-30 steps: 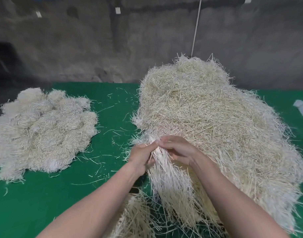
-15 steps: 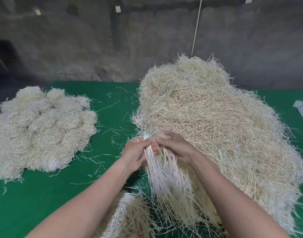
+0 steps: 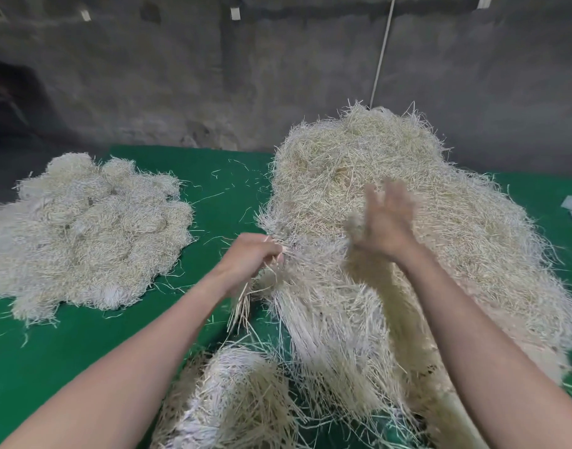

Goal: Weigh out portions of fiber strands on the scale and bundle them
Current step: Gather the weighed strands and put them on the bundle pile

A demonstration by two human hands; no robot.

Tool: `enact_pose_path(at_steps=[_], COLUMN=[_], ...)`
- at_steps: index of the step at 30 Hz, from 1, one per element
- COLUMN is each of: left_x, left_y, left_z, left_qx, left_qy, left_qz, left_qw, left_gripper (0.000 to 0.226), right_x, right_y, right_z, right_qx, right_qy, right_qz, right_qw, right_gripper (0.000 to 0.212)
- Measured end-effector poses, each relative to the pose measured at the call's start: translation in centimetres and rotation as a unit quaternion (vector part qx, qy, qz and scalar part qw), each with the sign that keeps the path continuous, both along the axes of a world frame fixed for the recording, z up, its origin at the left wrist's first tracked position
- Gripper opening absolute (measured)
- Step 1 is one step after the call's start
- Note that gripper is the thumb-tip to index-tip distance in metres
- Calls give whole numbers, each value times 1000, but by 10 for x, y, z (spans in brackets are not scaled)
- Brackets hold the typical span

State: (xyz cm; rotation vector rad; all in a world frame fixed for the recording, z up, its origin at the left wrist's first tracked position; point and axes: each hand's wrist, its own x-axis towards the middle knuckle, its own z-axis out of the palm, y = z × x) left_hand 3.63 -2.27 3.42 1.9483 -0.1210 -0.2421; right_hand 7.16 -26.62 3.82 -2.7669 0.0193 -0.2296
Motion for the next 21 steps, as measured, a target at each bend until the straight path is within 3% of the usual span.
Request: enact_pose_path(at_steps=[1,3,4,5,6,7,9,10,13,16,18,21], left_x=[-2,-6,-9,-11,-12,-13,-13,-13,-11,-11,-11,-19], left_y=[-5,-12,-16,-19,-21,-22,-19,-15,0,16,24,31], left_z=[4,14,20,25,31,36,46,50,61,72,77,76], left_qx=[15,35,28,-9,-78,-183,-398,-443,-426,-441,-439,-338], left_qy=[-22,-76,-101,-113,-104,-66,29,49,4,-35,-69,-104], left_qz=[-24,-57,-57,-47,-31,-15,-9,-8,8,7,2,-1], left_qw=[999,995,993,992,991,981,917,895,905,897,896,935], left_gripper=[25,21,17,13,13,17,30,37,49,38,33,31], right_x=[-8,-25,-31,-36,-39,-42,-42,-41,-32,-38,-38,-43], right_y=[21,62,78,91,102,109,110,104,63,17,4,16], right_z=[7,8,0,-10,-20,-30,-50,-60,-94,-113,-112,-77], right_qx=[90,270,319,348,361,369,305,244,69,-70,-35,94], right_qy=[25,140,162,162,152,147,132,122,119,156,183,172], right_qz=[117,264,291,304,293,277,234,216,122,31,19,67], right_qw=[989,915,887,872,872,875,914,938,983,985,982,978], right_gripper=[116,115,96,64,32,13,17,14,20,20,32,44])
